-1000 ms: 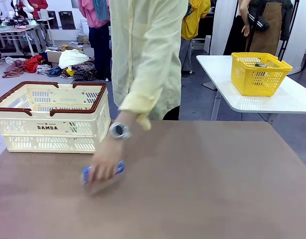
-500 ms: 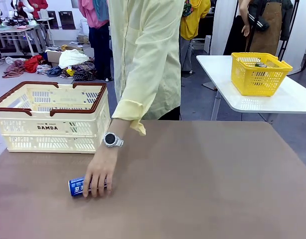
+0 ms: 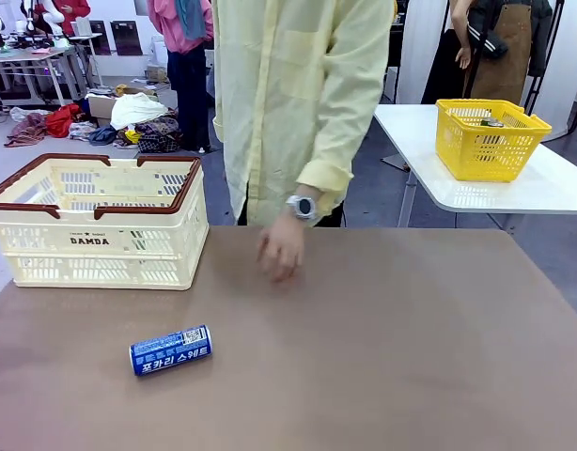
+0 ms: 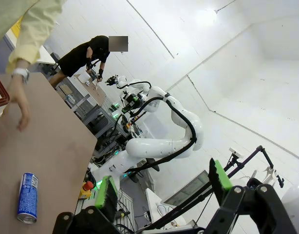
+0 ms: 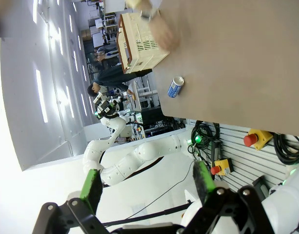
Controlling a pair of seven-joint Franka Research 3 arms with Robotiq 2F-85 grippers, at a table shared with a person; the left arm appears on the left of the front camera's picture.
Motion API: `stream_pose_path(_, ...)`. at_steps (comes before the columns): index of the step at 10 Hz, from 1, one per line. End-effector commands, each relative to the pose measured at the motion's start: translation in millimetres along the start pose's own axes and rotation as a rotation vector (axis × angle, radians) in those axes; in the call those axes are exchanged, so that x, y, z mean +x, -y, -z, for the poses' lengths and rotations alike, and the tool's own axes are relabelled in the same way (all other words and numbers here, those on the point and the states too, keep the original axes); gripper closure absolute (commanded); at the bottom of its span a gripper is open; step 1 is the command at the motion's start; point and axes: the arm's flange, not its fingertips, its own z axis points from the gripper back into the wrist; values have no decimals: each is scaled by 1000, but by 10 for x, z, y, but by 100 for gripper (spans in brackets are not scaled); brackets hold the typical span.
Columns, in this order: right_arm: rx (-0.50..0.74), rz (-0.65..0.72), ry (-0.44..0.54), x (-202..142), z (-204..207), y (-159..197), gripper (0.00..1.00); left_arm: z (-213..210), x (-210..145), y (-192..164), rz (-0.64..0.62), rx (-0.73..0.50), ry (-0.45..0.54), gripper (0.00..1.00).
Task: Place the drinks into the Shopping basket.
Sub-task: Pick up one drink and place it into the Shopping basket.
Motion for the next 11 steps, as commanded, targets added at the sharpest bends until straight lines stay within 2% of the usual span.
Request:
stream_pose_path(1,14,-6,3,-4,-13,-34,0,25,-23,12,11,-8,12,0)
stream_pose_path(3,14,-6,3,-4,-13,-34,0,0,0,0,0,0,0,0)
stream_pose_path(4,14,-6,3,-4,-13,-34,0,262,89,189,-6,40,-57,0)
stream_pose_path(5,14,-6,3,-4,-13,-34,0,735,338,279,-54,60,-268,0)
stream_pose_path(7,14,-6,3,-4,-13,-34,0,1854,768,293,-227,254,-618,0)
stream_pose_path(8,14,-6,3,-4,-13,-34,0,2421,811,208,-285,426,-795,0)
stream_pose_path(9,14,-6,3,-4,-13,-34,0,2783,775,87,-269,750,-846,0)
stream_pose_path(10,14,-6,3,-4,-13,-34,0,3016,728,-20,-125,1108,-787,0)
stream_pose_path(11,14,-6,3,-4,-13,-34,0,3142,652,-71,40,1326,-895,0)
